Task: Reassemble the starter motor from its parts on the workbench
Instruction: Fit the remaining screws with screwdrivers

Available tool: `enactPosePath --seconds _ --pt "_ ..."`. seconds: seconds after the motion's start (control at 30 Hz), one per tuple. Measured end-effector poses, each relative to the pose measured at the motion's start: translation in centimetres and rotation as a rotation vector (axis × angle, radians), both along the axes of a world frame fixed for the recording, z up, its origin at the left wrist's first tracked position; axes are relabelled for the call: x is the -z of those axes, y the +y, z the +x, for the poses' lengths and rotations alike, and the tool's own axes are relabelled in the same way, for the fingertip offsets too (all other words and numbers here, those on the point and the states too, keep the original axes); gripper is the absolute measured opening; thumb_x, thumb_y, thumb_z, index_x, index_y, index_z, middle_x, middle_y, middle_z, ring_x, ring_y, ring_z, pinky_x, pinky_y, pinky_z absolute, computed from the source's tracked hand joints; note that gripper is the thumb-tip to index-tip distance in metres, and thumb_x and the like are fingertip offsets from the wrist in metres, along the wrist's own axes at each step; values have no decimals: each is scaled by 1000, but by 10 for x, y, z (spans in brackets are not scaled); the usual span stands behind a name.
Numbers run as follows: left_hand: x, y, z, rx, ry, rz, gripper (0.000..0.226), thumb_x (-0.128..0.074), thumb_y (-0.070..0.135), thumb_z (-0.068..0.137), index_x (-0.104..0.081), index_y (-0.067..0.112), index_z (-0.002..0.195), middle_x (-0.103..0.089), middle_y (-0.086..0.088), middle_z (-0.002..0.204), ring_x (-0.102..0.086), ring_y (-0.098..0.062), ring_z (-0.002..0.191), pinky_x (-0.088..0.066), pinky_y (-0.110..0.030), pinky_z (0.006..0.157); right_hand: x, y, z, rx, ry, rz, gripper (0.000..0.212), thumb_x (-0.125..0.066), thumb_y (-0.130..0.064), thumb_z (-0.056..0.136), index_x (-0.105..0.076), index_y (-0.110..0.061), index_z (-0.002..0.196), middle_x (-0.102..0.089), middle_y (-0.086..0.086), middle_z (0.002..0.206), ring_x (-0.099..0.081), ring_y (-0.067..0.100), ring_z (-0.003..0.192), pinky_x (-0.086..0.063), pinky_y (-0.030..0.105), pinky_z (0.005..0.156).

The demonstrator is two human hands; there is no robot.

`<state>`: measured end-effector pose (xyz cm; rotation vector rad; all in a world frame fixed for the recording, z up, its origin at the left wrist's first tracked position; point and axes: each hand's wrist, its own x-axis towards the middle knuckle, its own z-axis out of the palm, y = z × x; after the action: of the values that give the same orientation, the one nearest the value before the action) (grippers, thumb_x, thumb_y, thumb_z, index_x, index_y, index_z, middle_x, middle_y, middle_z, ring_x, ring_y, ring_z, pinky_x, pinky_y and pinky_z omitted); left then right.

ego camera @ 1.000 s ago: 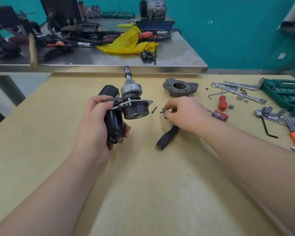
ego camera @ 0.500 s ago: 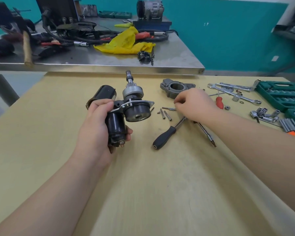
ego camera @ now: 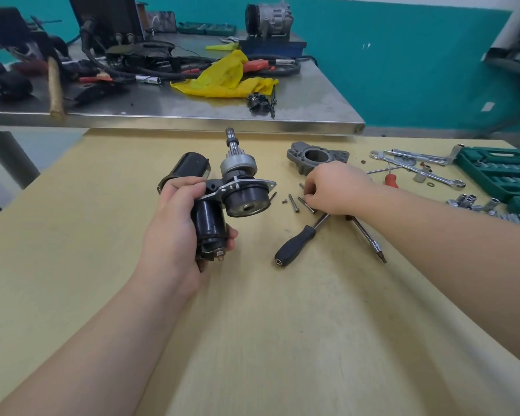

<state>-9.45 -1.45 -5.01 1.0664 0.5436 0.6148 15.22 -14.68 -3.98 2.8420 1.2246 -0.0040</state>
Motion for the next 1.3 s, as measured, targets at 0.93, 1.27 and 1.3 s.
enactPosePath --seconds 0.93,1.27,1.3 --pt "-1 -6 -4 38 56 61 8 -62 34 93 -68 35 97 -75 -6 91 -68 -35 57 -53 -33 47 -38 -33 -21 63 479 511 14 -68 -17 84 -77 -26 78 -77 -9 75 -64 5 59 -54 25 54" --pt "10 -20 -3 114 190 220 13 -64 44 96 -63 31 93 -73 -2 84 -62 -34 55 -50 -41 52 16 -77 -91 80 488 1288 15 -69 -15 86 -74 -27 79 -72 -10 74 -61 5 64 -53 23 62" --pt "11 -22 -3 118 201 229 15 -64 45 96 -63 30 94 -72 -4 83 -62 -33 55 -51 -42 53 16 -79 -94 25 425 1299 19 -70 -13 89 -73 -29 79 -71 -12 75 -62 3 68 -53 21 65"
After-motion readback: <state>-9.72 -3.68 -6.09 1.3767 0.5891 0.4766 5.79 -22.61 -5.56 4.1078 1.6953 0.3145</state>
